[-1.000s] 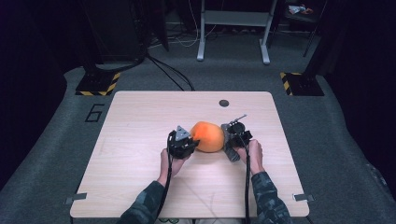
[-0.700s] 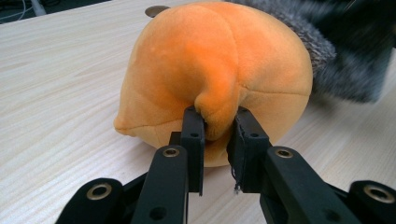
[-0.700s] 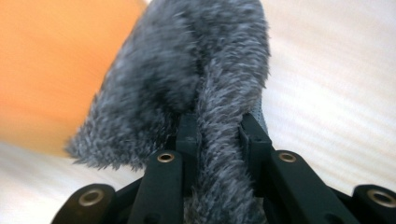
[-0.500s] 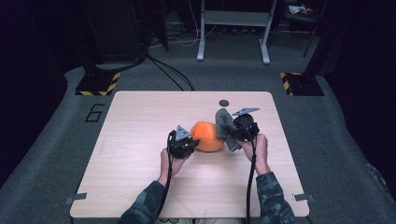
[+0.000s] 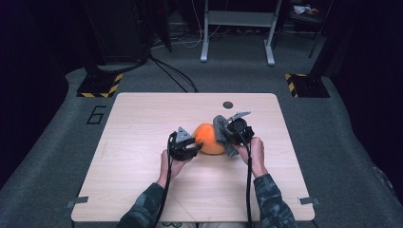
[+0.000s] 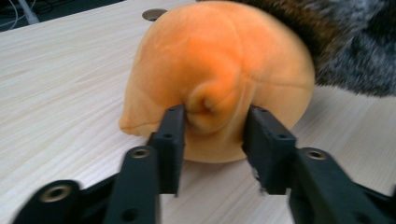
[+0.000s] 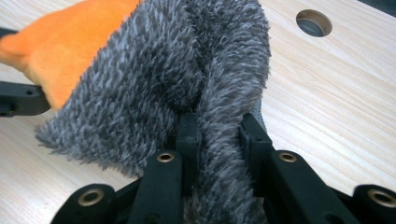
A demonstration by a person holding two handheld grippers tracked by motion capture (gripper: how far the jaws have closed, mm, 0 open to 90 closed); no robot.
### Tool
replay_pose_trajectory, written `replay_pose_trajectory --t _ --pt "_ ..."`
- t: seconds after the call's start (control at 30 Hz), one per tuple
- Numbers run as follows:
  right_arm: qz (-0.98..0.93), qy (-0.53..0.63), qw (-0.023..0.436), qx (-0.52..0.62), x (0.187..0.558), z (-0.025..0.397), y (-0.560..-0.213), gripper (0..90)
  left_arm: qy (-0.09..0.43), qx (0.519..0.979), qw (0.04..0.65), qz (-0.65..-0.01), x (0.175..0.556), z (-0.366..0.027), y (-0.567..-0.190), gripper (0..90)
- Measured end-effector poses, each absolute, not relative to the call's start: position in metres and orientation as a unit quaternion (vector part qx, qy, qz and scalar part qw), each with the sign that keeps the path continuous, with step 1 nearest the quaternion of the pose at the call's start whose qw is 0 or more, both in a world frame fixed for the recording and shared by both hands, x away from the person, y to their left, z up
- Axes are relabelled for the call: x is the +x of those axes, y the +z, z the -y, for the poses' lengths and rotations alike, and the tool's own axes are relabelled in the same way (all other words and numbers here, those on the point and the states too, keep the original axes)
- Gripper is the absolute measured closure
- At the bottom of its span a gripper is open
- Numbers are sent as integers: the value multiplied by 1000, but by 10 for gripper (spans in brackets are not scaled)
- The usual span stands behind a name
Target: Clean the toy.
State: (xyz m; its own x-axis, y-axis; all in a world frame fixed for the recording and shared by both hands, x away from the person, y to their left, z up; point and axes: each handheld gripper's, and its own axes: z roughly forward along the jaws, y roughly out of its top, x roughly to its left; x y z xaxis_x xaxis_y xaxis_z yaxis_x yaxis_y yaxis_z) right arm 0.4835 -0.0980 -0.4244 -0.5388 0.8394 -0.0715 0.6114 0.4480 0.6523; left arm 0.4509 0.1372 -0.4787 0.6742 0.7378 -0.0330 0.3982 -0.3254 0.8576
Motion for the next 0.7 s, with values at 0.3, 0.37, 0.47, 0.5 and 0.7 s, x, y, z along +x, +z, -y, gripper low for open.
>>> replay_pose_trajectory --t 0.3,0.37,0.47,0.5,0.7 --pt "-826 284 203 443 493 102 -428 734 220 814 446 -300 459 -129 -486 499" --pt "-825 281 208 445 494 102 -428 733 224 812 449 -298 458 -127 -486 613" --pt "-821 284 208 449 495 103 -429 733 226 805 454 -307 457 -124 -486 721" --pt "-820 285 208 450 495 104 -429 733 223 802 455 -315 457 -123 -485 757" --pt "-805 310 216 458 490 111 -420 733 204 792 454 -354 455 -123 -475 830"
